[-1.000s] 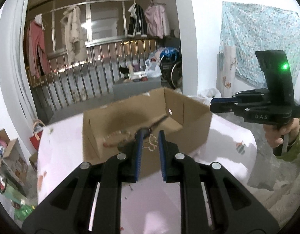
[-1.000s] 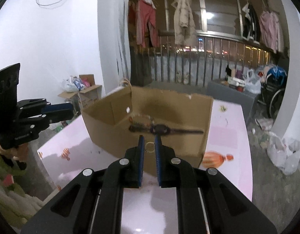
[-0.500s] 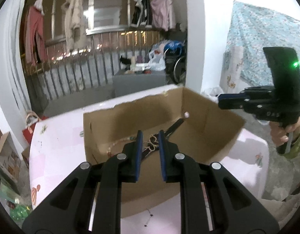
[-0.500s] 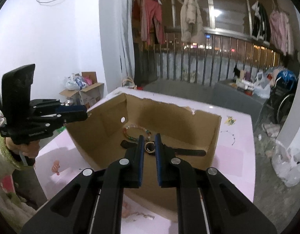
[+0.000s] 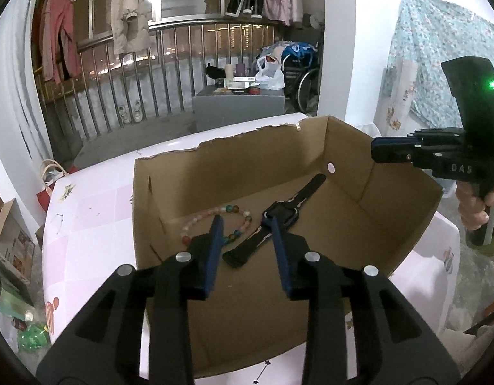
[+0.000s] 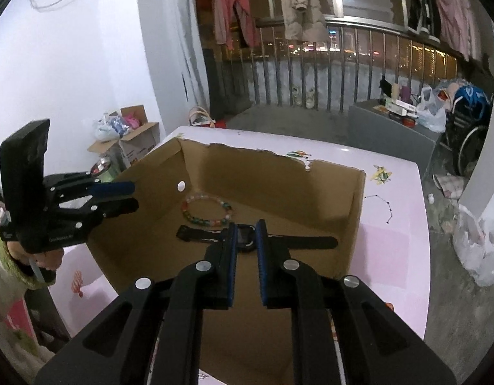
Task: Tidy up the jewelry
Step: 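Open both grippers inside the box and withdraw them upward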
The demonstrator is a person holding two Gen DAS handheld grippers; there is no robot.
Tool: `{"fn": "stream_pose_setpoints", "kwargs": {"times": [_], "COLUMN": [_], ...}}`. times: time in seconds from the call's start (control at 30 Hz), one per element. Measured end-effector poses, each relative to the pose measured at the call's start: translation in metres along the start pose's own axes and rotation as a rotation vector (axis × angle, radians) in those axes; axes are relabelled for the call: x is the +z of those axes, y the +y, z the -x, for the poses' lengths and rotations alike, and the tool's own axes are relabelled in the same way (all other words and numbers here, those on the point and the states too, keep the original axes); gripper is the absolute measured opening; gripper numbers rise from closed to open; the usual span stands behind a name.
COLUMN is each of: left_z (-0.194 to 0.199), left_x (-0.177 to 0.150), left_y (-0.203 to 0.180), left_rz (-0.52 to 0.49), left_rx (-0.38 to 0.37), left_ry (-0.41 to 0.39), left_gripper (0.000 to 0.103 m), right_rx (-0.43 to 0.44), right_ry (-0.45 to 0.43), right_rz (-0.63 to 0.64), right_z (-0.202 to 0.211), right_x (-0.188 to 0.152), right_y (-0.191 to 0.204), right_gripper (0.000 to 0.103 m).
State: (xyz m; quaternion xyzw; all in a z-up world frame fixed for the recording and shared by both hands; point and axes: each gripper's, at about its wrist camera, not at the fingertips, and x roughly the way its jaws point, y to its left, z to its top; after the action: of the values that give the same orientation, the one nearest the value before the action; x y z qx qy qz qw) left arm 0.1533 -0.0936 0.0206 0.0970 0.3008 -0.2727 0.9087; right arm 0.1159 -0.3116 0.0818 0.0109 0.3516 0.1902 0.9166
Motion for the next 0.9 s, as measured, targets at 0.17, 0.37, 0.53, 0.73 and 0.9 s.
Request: {"fn": "stream_pose_setpoints", "kwargs": {"times": [0.17, 0.37, 0.53, 0.73, 0.9], "left_z": [0.004, 0.023, 0.051, 0.088, 0.112], "left_x": [-0.001, -0.002, -0.005, -0.023, -0.044], "left_y": [0.003, 0.002, -0.006, -0.023, -0.037], "left_rz": [0.017, 0.034, 0.037, 0.026, 0.03], "left_rx": [0.008, 0.013, -0.006, -0.062, -0.147], "left_ry": [-0.015, -0.063, -0.121, -0.162, -0.171], "left_gripper": [0.034, 0.038, 0.042, 0.044, 0.044], "right_rx": [-0.008, -0.016, -0.024, -0.008, -0.001], "right_ry": [-0.03, -0.063, -0.106, -0.154, -0.15], "right_rz": [-0.021, -0.035, -0.037, -0.037, -0.018], "right_z": [0.01, 0.029, 0.054, 0.085, 0.103], "right_x": [0.0, -0.004, -0.013, -0.037, -0.062], "right_y": [-0.006, -0.008, -0.003, 0.008, 0.017], "right_gripper": [0.021, 0.023, 0.03, 0.034, 0.034]}}
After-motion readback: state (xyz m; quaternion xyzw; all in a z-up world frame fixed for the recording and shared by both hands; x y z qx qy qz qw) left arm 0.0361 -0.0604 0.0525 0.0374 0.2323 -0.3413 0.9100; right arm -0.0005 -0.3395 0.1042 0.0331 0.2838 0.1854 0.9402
